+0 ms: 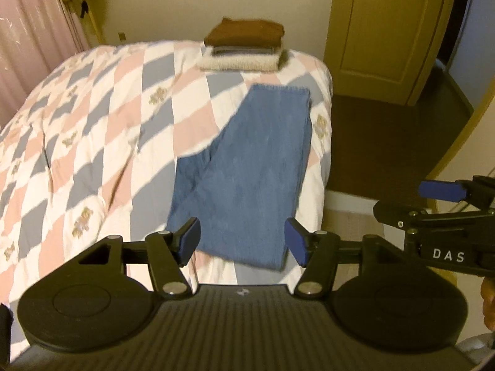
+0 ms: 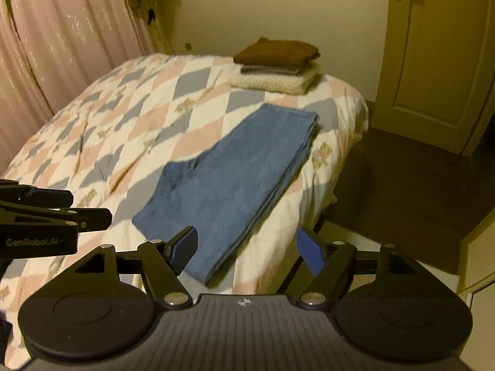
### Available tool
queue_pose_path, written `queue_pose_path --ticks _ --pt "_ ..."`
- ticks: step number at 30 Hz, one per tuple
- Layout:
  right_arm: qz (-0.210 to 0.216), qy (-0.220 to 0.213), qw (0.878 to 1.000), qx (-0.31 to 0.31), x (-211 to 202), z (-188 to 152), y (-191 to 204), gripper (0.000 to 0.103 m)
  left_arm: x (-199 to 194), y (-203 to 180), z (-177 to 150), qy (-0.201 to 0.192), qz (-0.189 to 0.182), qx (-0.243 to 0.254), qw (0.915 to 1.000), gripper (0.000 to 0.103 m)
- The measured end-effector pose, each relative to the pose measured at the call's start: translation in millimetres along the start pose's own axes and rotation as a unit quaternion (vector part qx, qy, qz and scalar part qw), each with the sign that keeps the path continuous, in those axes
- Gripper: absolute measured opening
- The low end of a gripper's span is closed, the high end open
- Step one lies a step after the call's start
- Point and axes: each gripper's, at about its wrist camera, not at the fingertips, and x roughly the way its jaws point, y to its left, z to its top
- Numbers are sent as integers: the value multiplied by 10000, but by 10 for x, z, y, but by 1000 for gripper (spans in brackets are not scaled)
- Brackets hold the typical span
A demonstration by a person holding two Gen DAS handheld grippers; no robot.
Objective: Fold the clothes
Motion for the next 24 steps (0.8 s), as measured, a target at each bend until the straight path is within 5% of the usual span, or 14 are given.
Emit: queue_pose_path --ticks 24 --pt "3 172 9992 -351 63 -154 157 88 298 159 -306 413 -8 70 9991 65"
